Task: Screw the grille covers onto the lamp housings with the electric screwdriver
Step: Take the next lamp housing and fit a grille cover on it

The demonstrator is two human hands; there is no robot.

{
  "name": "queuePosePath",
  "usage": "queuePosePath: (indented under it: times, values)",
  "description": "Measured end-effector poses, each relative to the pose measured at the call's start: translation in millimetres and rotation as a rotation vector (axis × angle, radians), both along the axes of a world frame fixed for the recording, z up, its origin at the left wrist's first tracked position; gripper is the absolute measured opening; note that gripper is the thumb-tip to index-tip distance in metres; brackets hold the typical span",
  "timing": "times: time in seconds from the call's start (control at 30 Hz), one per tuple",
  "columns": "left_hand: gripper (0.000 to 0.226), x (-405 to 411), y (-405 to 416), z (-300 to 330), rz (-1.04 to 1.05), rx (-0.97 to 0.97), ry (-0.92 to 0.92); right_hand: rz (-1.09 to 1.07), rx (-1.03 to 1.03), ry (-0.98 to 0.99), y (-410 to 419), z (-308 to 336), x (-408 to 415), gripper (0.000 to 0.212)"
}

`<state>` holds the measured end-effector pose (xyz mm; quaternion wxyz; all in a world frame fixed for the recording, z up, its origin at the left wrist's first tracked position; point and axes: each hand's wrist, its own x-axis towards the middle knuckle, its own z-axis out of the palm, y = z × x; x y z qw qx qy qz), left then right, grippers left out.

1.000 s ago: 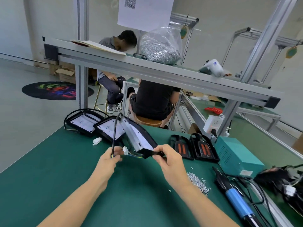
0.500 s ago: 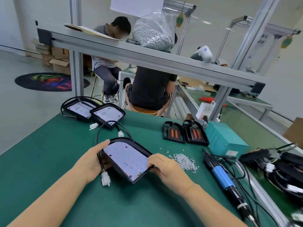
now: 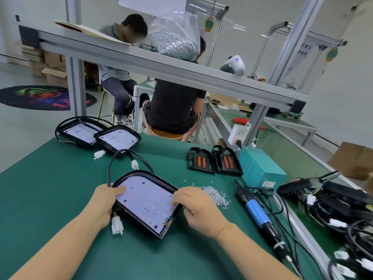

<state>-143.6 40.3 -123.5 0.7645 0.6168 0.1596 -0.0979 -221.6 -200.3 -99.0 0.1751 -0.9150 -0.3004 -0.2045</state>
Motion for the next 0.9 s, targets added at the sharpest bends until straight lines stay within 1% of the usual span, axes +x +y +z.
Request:
queuePosePath:
  times: [0.1, 0.17, 0.23, 0.33, 0.43, 0.57, 0.67, 0.9]
  values:
    - [0.016, -4.9, -2.4, -0.1, 0.051, 0.002, -0.056, -0.141, 0.166, -0.073, -2.6, -0.7, 14.7, 0.048]
    - [0.017, -7.6, -2.4, -0.1, 0.067, -0.003, -0.088, -0.317, 0.209, -0.017, -8.3, -1.2, 28.9, 0.044]
    - [0.018, -9.4, -1.9, -1.2, 0.086, 0.001, -0.108, -0.497, 0.136, 0.112, -17.5, -1.2, 46.6, 0.04]
    - [0.023, -11.1, -0.3, -5.2, 0.108, 0.013, -0.138, -0.67, 0.045, 0.291, -28.7, 2.2, 69.5, 0.048]
    - [0.025, -11.8, -0.7, -6.6, 0.12, 0.015, -0.16, -0.732, 0.005, 0.401, -35.5, 7.1, 85.7, 0.056]
    - [0.023, -11.9, -2.2, -7.3, 0.115, 0.004, -0.165, -0.786, -0.075, 0.503, -40.8, 11.6, 100.9, 0.06]
    - [0.021, -12.5, -1.4, -7.5, 0.108, 0.005, -0.17, -0.81, -0.087, 0.576, -43.2, 12.0, 107.3, 0.062]
    - [0.022, -12.2, -0.5, -8.5, 0.113, -0.008, -0.167, -0.884, -0.115, 0.66, -52.8, 7.4, 110.7, 0.061]
